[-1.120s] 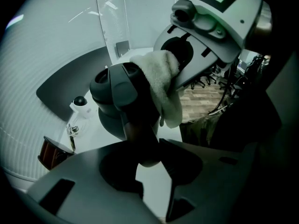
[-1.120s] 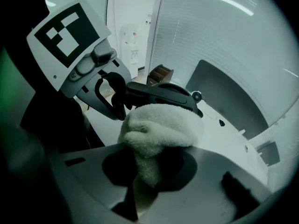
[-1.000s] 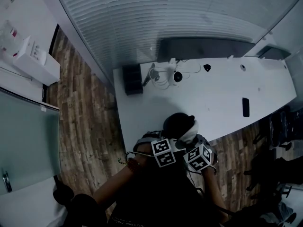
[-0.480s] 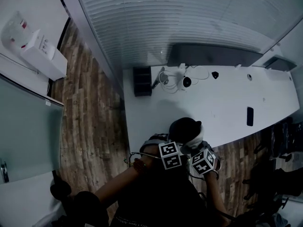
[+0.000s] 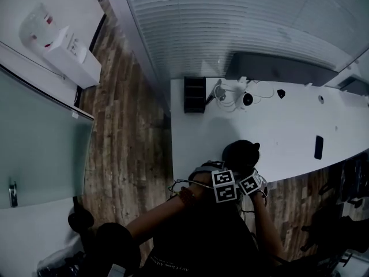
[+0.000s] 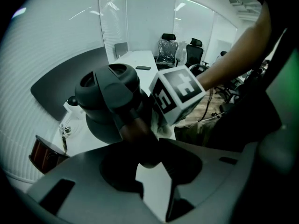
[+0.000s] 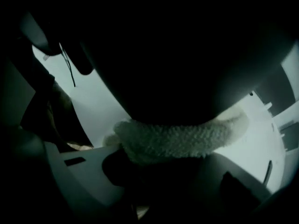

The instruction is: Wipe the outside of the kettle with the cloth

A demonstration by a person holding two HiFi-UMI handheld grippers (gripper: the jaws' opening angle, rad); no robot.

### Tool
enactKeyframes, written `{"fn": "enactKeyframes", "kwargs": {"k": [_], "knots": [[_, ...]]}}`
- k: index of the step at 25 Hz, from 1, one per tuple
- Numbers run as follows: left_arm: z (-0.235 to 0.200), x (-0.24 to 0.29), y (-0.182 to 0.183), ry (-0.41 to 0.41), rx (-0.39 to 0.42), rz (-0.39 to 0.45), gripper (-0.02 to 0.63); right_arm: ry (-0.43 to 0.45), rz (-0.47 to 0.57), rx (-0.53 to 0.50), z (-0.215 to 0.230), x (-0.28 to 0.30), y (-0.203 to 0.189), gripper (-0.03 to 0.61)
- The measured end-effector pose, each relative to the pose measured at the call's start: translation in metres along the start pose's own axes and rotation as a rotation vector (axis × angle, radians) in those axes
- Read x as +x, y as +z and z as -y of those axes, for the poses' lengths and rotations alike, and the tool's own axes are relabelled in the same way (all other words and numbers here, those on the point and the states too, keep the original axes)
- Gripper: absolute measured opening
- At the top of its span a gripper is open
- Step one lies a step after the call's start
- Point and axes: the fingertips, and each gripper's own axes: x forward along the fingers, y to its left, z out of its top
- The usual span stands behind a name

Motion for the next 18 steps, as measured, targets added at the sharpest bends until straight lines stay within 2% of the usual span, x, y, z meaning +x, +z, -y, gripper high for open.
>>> {"fn": "enactKeyframes", "kwargs": {"k": [4,7,11,16,18], "knots": [[0.001,-0.002,0.002,-0.01,0.007,0.015,0.126,0.018,0.028,0.018,0.0,0.001,0.004,0.067],[-0.004,-0.004,-0.008,0.007,0.019,-0.027,0.126,-0.014,0.067,0.027,-0.007,-0.01,0.002,0.067],[-0.031,-0.01,-0.027,0.087,0.029,-0.128,0.126,-0.069,0.204,0.074,-0.006,-0.074,-0.001,0.067],[-0.051,-0.01,-0.031,0.127,0.048,-0.152,0.126,-0.182,0.351,0.016,0.01,-0.168,0.042,0.067],[-0.051,-0.009,-0.03,0.141,0.039,-0.141,0.126,-0.209,0.337,-0.013,0.018,-0.174,0.057,0.067]]}}
